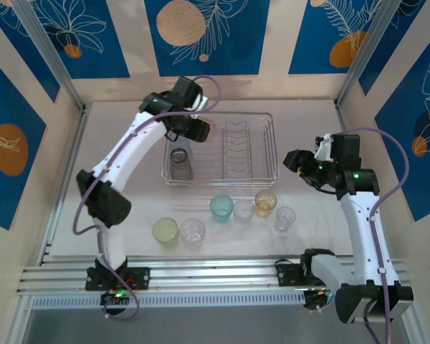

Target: Load the cups into the dish rack

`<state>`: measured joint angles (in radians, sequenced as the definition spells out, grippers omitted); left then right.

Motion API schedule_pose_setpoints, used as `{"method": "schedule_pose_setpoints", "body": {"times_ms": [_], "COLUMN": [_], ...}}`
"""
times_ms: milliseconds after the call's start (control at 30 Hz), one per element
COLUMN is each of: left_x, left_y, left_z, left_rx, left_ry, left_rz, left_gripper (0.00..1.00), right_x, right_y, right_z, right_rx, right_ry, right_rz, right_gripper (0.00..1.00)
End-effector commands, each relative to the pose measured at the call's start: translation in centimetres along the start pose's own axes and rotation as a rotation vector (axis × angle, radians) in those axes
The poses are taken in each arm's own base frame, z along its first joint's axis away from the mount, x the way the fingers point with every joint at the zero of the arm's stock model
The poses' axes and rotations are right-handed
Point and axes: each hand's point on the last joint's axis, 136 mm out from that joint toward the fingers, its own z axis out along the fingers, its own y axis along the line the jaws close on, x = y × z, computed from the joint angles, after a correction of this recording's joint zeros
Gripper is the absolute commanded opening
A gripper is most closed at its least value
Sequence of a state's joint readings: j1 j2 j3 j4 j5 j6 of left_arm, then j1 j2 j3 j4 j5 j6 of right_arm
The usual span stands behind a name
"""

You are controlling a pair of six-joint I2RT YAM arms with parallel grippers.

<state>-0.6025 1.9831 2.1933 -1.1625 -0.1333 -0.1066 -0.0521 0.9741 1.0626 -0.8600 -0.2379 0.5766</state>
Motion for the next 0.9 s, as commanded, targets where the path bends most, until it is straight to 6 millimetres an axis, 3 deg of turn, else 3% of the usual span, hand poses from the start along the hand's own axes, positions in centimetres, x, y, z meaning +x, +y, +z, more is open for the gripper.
{"method": "schedule_pose_setpoints", "body": {"times_ms": [0, 200, 367, 867], "left_x": [-0.5, -2.0, -1.8, -1.5], "left_y": [0.5, -0.5, -1.0, -1.7], "left_z": [-0.9, 2.6, 5.1, 9.5], "left_rx": [-0.119, -0.158, -0.176, -0.165], "left_ry": [0.026, 0.041, 0.075, 0.104], "left_rz": [0.117, 0.170, 0.214, 0.246], "left_gripper": [0.03, 0.03, 0.03, 0.08], "right_x": [0.9, 1.8, 2.5, 3.6], "right_y": [-0.8, -1.8, -2.1, -2.2], "right_z": [-0.4, 0.3, 0.8, 1.9], "right_rx": [0.023, 0.037, 0.029, 0.027], "right_ry": [0.000, 0.024, 0.047, 0.087], "right_rz": [-0.031, -0.026, -0.016, -0.018], "right_gripper": [0.59, 0.59, 0.58, 0.58]}}
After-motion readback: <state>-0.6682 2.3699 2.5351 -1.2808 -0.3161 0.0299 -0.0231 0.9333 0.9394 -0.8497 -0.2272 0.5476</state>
